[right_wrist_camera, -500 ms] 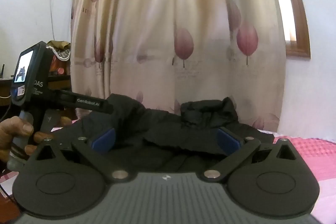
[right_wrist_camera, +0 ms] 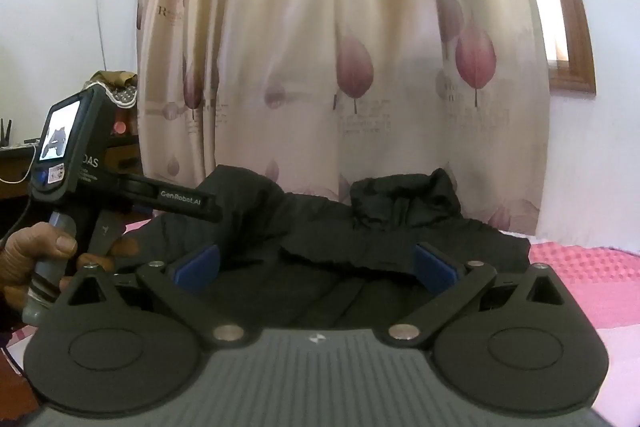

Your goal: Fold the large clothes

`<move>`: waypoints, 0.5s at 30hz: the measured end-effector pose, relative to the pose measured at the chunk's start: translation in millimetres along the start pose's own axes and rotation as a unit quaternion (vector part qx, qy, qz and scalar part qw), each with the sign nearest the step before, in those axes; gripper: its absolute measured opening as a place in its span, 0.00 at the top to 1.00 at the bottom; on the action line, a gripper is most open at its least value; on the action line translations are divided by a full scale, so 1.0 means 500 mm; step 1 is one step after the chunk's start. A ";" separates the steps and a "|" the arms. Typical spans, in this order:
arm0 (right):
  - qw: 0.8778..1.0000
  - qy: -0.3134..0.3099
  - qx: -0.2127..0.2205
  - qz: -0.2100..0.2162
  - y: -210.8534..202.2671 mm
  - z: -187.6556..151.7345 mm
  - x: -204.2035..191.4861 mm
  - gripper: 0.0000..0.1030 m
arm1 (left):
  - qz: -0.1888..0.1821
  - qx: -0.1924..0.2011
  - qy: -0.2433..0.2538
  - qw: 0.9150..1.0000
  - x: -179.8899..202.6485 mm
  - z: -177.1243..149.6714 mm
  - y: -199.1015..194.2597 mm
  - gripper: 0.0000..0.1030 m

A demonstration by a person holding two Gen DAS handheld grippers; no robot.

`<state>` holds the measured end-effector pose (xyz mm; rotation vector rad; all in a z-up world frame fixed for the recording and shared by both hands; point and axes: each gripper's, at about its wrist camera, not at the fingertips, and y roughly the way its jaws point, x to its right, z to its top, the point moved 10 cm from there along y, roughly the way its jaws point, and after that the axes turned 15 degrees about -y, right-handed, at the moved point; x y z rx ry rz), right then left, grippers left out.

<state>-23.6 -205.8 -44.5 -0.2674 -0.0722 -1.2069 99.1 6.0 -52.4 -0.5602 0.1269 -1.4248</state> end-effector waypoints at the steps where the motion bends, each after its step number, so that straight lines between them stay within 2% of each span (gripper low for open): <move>1: 1.000 0.001 -0.001 0.001 0.000 -0.002 -0.001 0.00 | 0.004 -0.001 0.000 1.000 -0.001 -0.001 0.002 0.00; 15: 0.999 0.029 -0.025 0.011 0.010 -0.017 0.007 0.00 | 0.024 -0.006 0.012 1.000 -0.008 -0.014 0.019 0.00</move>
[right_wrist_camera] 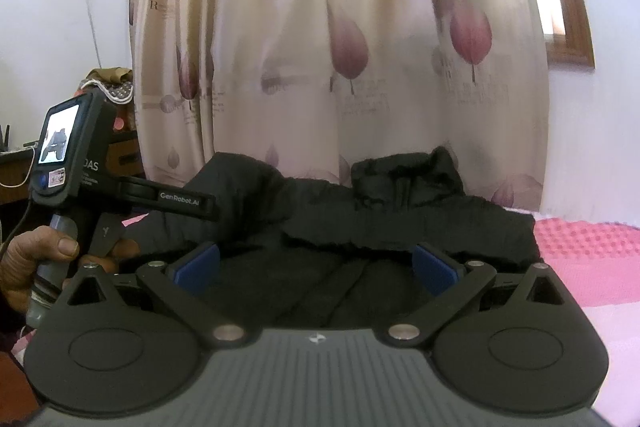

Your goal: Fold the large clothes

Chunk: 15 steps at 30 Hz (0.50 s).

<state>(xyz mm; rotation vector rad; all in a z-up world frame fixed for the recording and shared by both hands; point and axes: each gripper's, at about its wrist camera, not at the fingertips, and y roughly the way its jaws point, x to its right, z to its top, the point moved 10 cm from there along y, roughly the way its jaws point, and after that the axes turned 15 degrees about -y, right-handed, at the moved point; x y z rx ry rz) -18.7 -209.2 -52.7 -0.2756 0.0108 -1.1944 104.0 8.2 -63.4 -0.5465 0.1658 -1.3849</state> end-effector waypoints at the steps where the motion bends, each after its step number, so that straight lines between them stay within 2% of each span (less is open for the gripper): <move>1: 1.000 0.003 -0.002 0.001 0.001 0.000 0.001 0.00 | 0.002 0.000 0.000 1.000 0.000 -0.001 0.001 0.00; 11: 1.000 0.016 -0.016 0.004 0.005 -0.007 0.004 0.00 | 0.003 -0.021 -0.013 1.000 -0.020 -0.028 0.016 0.00; 15: 1.000 0.015 -0.019 0.004 0.006 -0.007 0.007 0.00 | -0.025 -0.013 -0.079 0.996 -0.087 -0.040 -0.012 0.00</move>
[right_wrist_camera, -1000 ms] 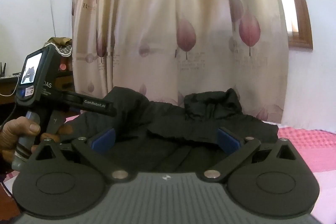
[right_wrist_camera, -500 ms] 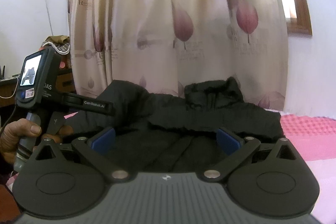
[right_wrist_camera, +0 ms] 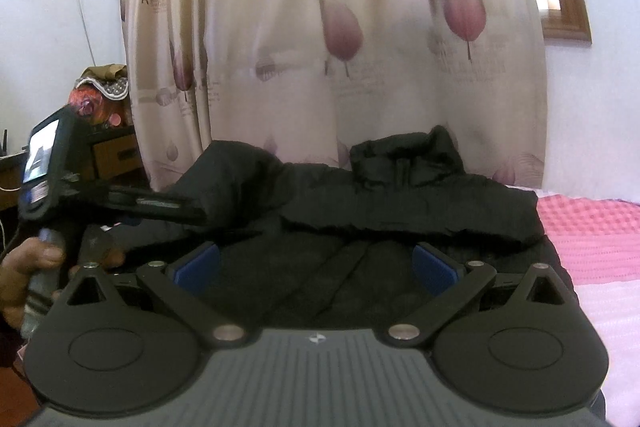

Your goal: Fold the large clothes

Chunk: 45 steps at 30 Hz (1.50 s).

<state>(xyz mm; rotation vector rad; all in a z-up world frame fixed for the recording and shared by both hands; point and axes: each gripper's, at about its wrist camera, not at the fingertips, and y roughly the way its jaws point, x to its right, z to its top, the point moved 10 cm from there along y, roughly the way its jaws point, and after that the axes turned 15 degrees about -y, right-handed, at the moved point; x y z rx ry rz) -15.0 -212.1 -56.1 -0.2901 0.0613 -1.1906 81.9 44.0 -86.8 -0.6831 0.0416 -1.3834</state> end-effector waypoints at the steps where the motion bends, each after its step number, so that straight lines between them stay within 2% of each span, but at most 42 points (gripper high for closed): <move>1: 1.000 -0.001 -0.001 -0.001 0.001 -0.002 0.001 0.00 | -0.009 0.004 -0.029 1.000 -0.031 0.005 -0.012 0.00; 5: 1.000 0.013 -0.009 0.001 0.009 -0.014 0.003 0.00 | -0.014 0.013 -0.096 0.995 -0.149 0.034 -0.042 0.00; 11: 0.999 0.032 -0.016 0.011 0.018 -0.024 -0.005 0.00 | -0.012 -0.013 -0.137 0.990 -0.297 0.078 -0.025 0.00; 15: 1.000 0.018 -0.018 0.013 0.021 -0.020 -0.018 0.00 | -0.034 -0.054 -0.187 0.980 -0.348 0.082 0.027 0.00; 19: 1.000 0.003 -0.018 0.010 0.019 -0.016 -0.027 0.00 | -0.051 -0.093 -0.209 0.972 -0.363 0.072 0.089 0.02; 20: 1.000 0.002 -0.020 0.011 0.019 -0.015 -0.030 0.00 | -0.055 -0.095 -0.208 0.972 -0.363 0.072 0.102 0.08; 22: 1.000 -0.002 -0.026 0.012 0.023 -0.015 -0.035 0.00 | -0.069 -0.092 -0.199 0.973 -0.353 0.082 0.123 0.38; 23: 1.000 -0.004 -0.028 0.011 0.024 -0.015 -0.037 0.00 | -0.071 -0.092 -0.187 0.975 -0.346 0.089 0.130 0.67; 24: 0.999 -0.008 -0.030 0.010 0.025 -0.015 -0.040 0.00 | -0.067 -0.091 -0.181 0.977 -0.341 0.096 0.134 0.83; 26: 0.999 -0.015 -0.033 0.009 0.027 -0.013 -0.044 0.00 | -0.053 -0.062 -0.167 0.983 -0.340 0.135 0.124 0.87; 28: 0.999 -0.022 -0.035 0.009 0.031 -0.010 -0.047 0.00 | -0.019 -0.019 -0.138 0.990 -0.350 0.192 0.104 0.89; 33: 0.999 -0.026 -0.043 0.014 0.046 -0.016 -0.055 0.00 | 0.059 0.087 -0.127 0.986 -0.433 0.386 0.052 0.89; 36: 0.998 -0.015 -0.053 0.024 0.064 -0.027 -0.063 0.00 | 0.093 0.081 -0.118 0.985 -0.467 0.443 0.087 0.89; 38: 0.998 -0.009 -0.061 0.031 0.077 -0.033 -0.068 0.00 | 0.123 0.078 -0.105 0.984 -0.479 0.453 0.125 0.89; 41: 0.997 -0.017 -0.066 0.035 0.085 -0.036 -0.075 0.00 | 0.147 0.081 -0.088 0.982 -0.492 0.444 0.167 0.87; 43: 0.997 -0.036 -0.065 0.033 0.085 -0.032 -0.077 0.00 | 0.157 0.089 -0.100 0.979 -0.501 0.442 0.188 0.73; 44: 0.996 -0.047 -0.063 0.031 0.088 -0.026 -0.075 0.00 | 0.162 0.097 -0.114 0.975 -0.510 0.437 0.189 0.48; 45: 0.996 -0.061 -0.059 0.029 0.092 -0.019 -0.072 0.00 | 0.168 0.108 -0.127 0.972 -0.520 0.439 0.182 0.17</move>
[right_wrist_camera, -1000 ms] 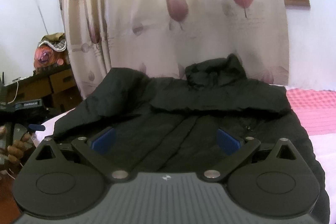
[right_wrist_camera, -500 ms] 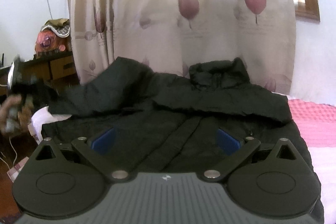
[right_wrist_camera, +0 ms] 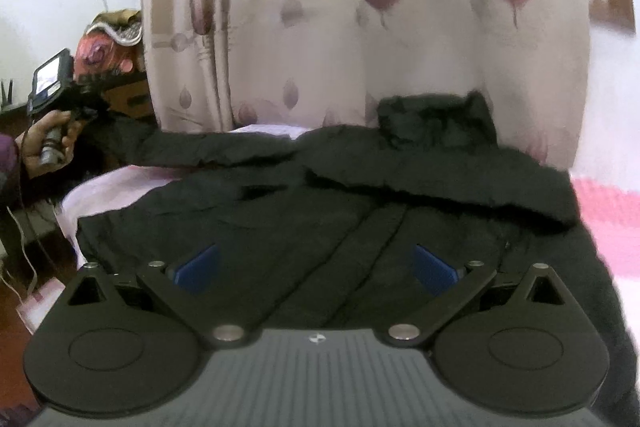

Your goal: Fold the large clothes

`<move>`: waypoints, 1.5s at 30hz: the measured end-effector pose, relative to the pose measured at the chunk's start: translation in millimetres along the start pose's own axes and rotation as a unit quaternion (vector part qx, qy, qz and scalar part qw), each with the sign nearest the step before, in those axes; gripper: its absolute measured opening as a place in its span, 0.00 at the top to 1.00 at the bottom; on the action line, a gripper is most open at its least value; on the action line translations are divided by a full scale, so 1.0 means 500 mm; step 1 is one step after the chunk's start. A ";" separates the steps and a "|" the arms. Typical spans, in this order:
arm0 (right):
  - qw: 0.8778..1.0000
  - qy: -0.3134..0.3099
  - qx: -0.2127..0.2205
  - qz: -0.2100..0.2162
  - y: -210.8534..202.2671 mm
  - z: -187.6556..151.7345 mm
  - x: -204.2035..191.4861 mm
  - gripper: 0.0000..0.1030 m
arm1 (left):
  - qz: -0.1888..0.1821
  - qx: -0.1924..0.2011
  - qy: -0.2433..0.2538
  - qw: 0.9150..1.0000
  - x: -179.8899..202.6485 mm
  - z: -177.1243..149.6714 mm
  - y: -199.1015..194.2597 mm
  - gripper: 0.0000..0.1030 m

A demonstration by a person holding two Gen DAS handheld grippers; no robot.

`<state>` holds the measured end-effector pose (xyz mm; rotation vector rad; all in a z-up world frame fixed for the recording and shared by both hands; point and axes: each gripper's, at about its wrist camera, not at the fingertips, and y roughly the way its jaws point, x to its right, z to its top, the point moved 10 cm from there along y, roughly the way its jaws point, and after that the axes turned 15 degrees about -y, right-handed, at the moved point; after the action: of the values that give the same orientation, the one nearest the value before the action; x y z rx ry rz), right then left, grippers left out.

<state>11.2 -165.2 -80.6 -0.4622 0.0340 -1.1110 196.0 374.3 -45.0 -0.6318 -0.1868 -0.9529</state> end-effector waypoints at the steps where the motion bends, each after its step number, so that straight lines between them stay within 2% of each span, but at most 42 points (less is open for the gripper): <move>1: 1.000 -0.010 0.002 0.000 0.004 0.007 0.004 0.00 | 0.004 0.019 -0.012 1.000 -0.007 0.003 -0.013 0.04; 3: 1.000 -0.025 0.007 -0.003 0.016 0.025 0.019 0.00 | -0.001 0.065 -0.028 0.997 -0.001 0.010 -0.052 0.01; 5: 0.999 -0.036 0.015 -0.003 0.041 0.047 0.037 0.00 | -0.037 0.071 -0.016 0.997 0.037 -0.001 -0.090 0.01; 7: 0.998 -0.054 0.022 -0.001 0.082 0.070 0.053 0.00 | -0.070 0.057 0.002 0.996 0.089 -0.028 -0.124 0.01; 9: 0.997 -0.081 0.015 -0.009 0.143 0.085 0.065 0.00 | -0.120 0.021 0.010 0.993 0.155 -0.079 -0.159 0.00; 14: 0.987 -0.148 -0.049 -0.033 0.333 0.077 0.071 0.00 | -0.194 -0.038 0.027 0.980 0.280 -0.235 -0.194 0.00; 17: 0.981 -0.179 -0.073 -0.029 0.423 0.063 0.056 0.00 | -0.189 -0.051 0.048 0.979 0.307 -0.329 -0.166 0.00; 20: 0.966 -0.233 -0.090 -0.063 0.490 0.045 0.056 0.01 | -0.164 -0.047 0.050 0.984 0.286 -0.392 -0.135 0.00; 22: 0.962 -0.246 -0.095 -0.064 0.520 0.037 0.063 0.19 | -0.153 -0.092 0.017 0.984 0.258 -0.422 -0.105 0.01; 23: 0.961 -0.247 -0.106 -0.071 0.529 0.034 0.075 0.58 | -0.150 -0.105 -0.005 0.983 0.244 -0.419 -0.093 0.02; 24: 0.960 -0.254 -0.104 -0.061 0.532 0.039 0.086 0.90 | -0.140 -0.096 -0.026 0.985 0.225 -0.410 -0.087 0.01; 25: 0.962 -0.248 -0.094 -0.071 0.526 0.052 0.114 0.91 | -0.129 -0.090 -0.040 0.987 0.214 -0.401 -0.081 0.01; 27: 0.965 -0.232 -0.070 -0.104 0.488 0.087 0.189 0.91 | -0.124 -0.101 -0.058 0.985 0.200 -0.399 -0.070 0.01; 30: 0.963 -0.193 -0.047 -0.181 0.381 0.136 0.365 0.91 | -0.120 -0.108 -0.059 0.985 0.197 -0.402 -0.067 0.01; 33: 0.948 -0.163 -0.049 -0.268 0.248 0.157 0.567 0.91 | -0.122 -0.098 -0.053 0.986 0.203 -0.401 -0.075 0.00; 35: 0.934 -0.140 -0.062 -0.323 0.159 0.142 0.697 0.91 | -0.120 -0.096 -0.052 0.987 0.205 -0.401 -0.077 0.00; 39: 0.909 -0.063 -0.102 -0.398 0.012 0.045 0.911 0.91 | -0.114 -0.100 -0.053 0.987 0.206 -0.401 -0.073 0.00; 42: 0.893 0.002 -0.147 -0.426 -0.046 -0.087 1.022 0.91 | -0.111 -0.099 -0.045 0.988 0.211 -0.402 -0.073 0.00; 45: 0.876 0.063 -0.192 -0.438 -0.082 -0.235 1.096 0.91 | -0.108 -0.099 -0.035 0.989 0.216 -0.405 -0.074 0.00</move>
<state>194.9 -696.0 -61.4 -0.7967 0.1756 -2.0511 204.3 166.1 -147.7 -0.8398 -0.2276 -1.1680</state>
